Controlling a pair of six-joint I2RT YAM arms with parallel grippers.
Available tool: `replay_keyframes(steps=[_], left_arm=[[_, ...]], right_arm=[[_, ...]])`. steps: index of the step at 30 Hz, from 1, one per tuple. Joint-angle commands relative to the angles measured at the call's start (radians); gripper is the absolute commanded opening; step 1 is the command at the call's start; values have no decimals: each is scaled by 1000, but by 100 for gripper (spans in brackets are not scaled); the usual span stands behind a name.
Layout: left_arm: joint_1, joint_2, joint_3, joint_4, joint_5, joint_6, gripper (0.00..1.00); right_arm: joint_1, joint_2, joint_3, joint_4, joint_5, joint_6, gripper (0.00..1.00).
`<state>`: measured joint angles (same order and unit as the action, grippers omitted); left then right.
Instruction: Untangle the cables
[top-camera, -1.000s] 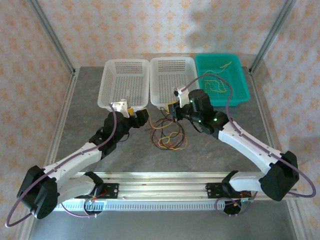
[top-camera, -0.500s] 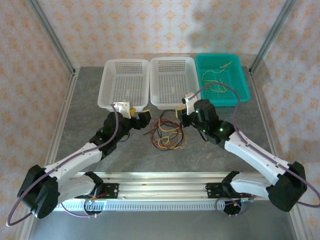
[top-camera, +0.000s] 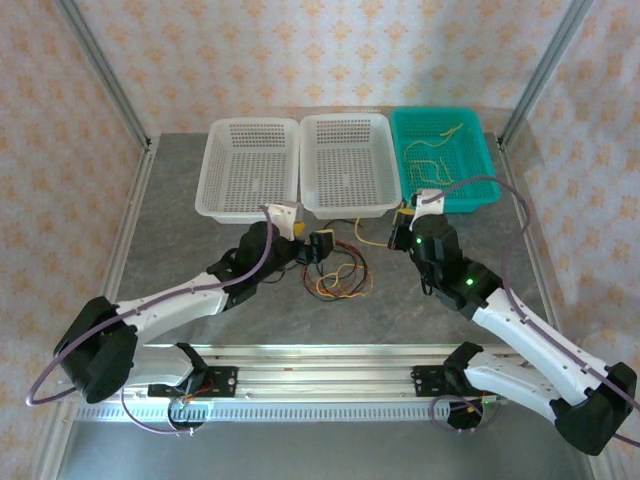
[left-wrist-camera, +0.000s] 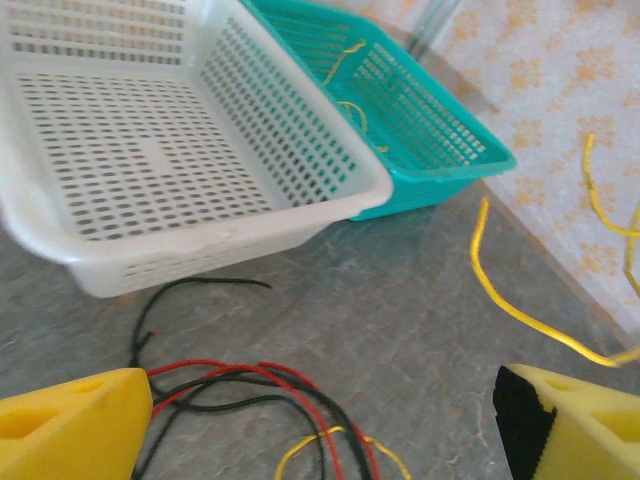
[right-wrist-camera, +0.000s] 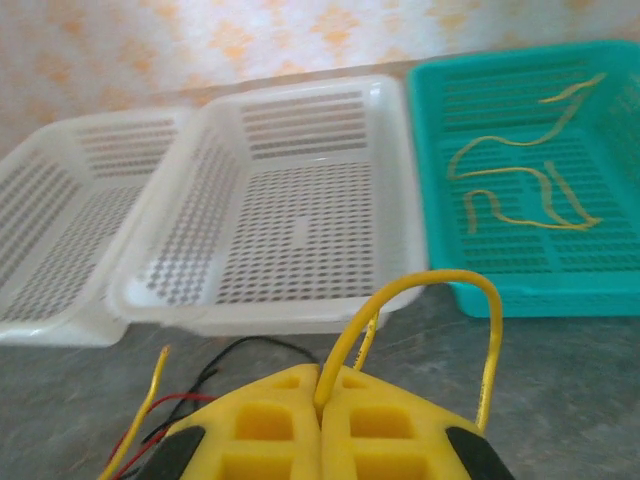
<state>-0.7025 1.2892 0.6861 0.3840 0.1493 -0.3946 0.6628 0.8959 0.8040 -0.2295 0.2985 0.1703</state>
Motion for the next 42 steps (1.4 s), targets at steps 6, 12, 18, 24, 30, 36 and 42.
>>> replay_keyframes(steps=[6, 12, 18, 24, 30, 36, 42], left_arm=[[-53, 150, 162, 42, -5, -2, 90], [-63, 236, 282, 25, -7, 23, 90], [-65, 314, 395, 12, -18, 52, 90], [-65, 392, 503, 3, -54, 74, 91], [-61, 456, 576, 35, -98, 79, 91], [-36, 547, 690, 72, -69, 70, 93], [-19, 663, 835, 38, -60, 86, 94]], right_arm=[[-169, -14, -22, 10, 65, 85, 0], [-313, 18, -17, 42, 7, 149, 0], [-419, 120, 57, -7, 22, 280, 0], [-495, 227, 140, -2, 26, 339, 0], [-566, 382, 273, -38, -2, 451, 0], [-586, 554, 423, -61, 25, 586, 0], [-588, 734, 587, -87, 43, 696, 0]])
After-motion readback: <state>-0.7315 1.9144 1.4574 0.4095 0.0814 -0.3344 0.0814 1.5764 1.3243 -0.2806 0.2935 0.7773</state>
